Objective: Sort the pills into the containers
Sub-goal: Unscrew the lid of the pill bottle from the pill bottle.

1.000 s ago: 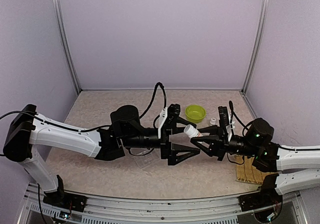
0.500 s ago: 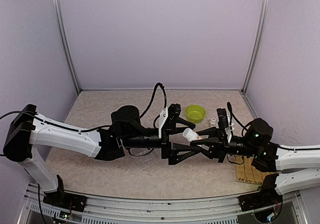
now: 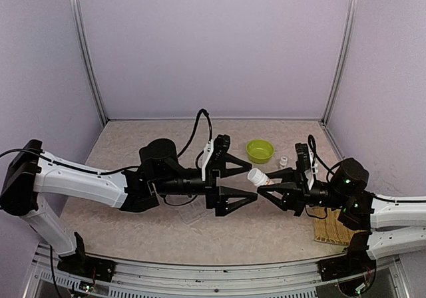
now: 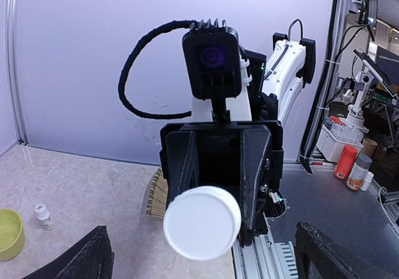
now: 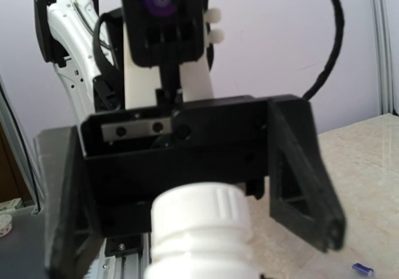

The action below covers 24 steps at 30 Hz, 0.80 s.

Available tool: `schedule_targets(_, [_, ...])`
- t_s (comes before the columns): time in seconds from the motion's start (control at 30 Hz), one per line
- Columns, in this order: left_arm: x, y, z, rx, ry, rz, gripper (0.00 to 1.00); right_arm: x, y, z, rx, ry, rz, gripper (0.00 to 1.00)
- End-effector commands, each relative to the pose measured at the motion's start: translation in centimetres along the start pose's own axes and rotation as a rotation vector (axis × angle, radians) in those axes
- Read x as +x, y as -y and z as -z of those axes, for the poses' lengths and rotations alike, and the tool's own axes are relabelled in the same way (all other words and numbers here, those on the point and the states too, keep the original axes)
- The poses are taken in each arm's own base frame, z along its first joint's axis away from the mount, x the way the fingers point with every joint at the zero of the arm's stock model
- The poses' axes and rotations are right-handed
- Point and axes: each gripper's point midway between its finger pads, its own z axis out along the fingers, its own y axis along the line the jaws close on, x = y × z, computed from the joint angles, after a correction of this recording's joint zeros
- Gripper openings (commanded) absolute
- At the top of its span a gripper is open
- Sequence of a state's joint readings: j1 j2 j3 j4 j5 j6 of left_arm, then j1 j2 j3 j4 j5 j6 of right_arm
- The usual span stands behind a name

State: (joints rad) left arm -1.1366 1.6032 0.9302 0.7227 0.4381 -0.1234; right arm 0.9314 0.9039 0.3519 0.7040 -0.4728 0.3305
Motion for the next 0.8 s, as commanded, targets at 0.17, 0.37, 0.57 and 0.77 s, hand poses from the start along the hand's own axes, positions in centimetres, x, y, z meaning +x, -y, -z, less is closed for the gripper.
schedule_targets(0.17, [-1.87,0.07,1.40,0.029,0.071,0.003,0.98,0.33,0.11,0.10,0.006,-0.003,0.010,0.00])
schedule_targets(0.37, [-2.10,-0.08,1.06,0.035,0.075,0.000,0.92,0.34,0.06,0.10,0.003,-0.003,0.008,0.00])
schedule_targets(0.57, [-2.30,-0.16,0.96,0.037,0.079,-0.004,0.85,0.48,0.17,0.08,0.007,-0.008,0.005,0.00])
schedule_targets(0.77, [-2.19,-0.32,0.63,0.038,0.072,-0.006,0.78,0.43,0.16,-0.27,-0.001,-0.015,0.002,0.00])
